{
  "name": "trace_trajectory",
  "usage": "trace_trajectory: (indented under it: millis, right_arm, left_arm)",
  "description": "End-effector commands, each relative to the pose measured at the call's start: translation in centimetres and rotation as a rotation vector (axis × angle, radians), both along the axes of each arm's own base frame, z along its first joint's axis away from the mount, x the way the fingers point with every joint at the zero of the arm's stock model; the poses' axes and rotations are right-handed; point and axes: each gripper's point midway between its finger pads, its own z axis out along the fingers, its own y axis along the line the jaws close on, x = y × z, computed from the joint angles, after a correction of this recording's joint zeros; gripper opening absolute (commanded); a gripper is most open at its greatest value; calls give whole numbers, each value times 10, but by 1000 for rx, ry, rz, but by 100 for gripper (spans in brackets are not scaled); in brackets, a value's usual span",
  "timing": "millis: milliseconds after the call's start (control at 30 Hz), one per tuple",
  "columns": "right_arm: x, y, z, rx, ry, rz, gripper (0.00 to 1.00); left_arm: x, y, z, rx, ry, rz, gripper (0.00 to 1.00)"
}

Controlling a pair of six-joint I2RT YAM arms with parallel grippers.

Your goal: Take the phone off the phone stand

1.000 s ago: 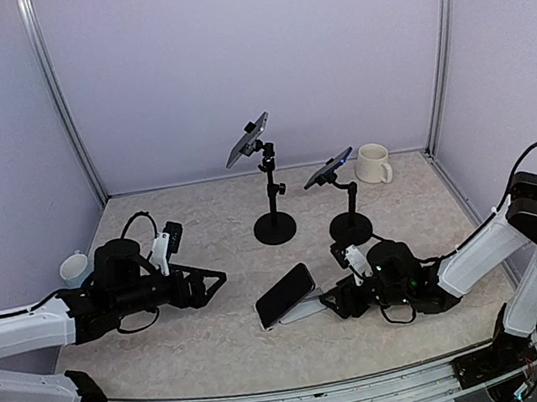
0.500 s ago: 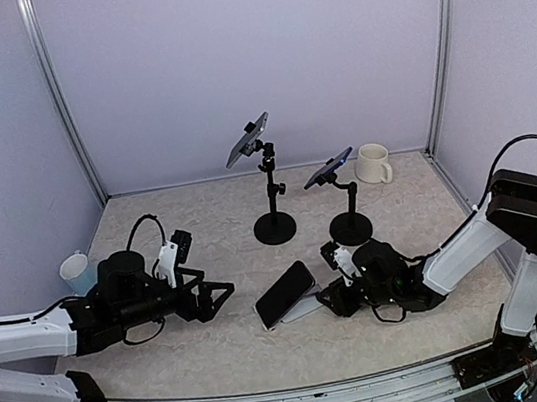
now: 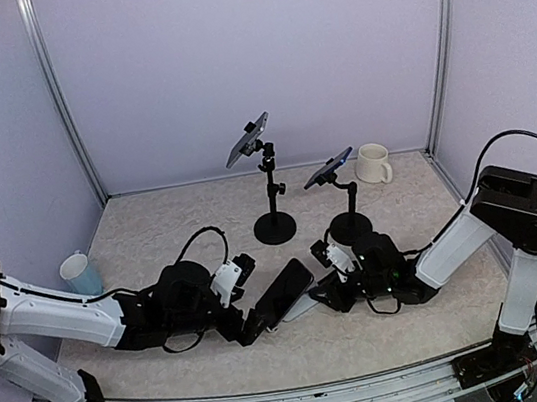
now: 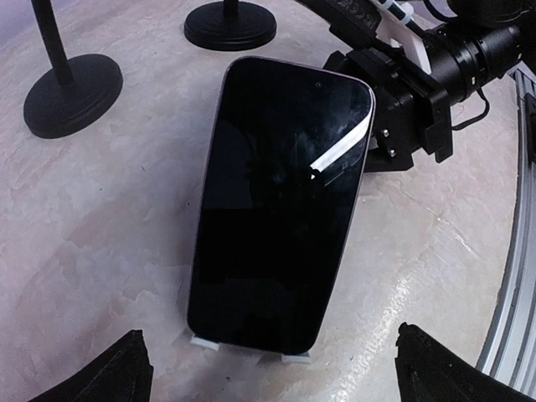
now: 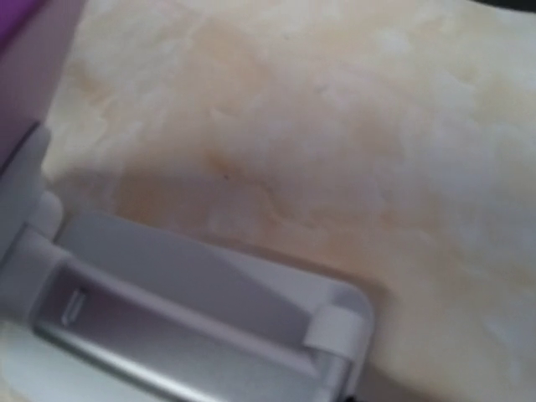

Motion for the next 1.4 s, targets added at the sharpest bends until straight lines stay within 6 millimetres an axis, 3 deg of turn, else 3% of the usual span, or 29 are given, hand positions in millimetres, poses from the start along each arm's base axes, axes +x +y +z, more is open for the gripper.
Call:
trace_trajectory:
  millis: [0, 267, 567, 700, 1200, 1367]
  right_arm:
    - [4, 18, 14, 56, -45, 83, 36]
    - [5, 25, 14, 78, -46, 121, 32]
    - [5, 29, 18, 100, -51, 166, 30]
    - [7, 30, 19, 100, -55, 175, 30]
    - [8, 30, 23, 109, -59, 190, 30]
    - [9, 28, 22, 106, -54, 192, 33]
  left_arm:
    - [8, -19, 0, 43, -58, -30, 99]
    - [13, -38, -19, 123, -57, -72, 99]
    - [16, -46, -26, 139, -45, -83, 98]
    - [22, -43, -35, 179, -39, -64, 92]
    - [32, -44, -31, 174, -54, -58, 68]
    - [30, -47, -15, 147, -65, -69, 60]
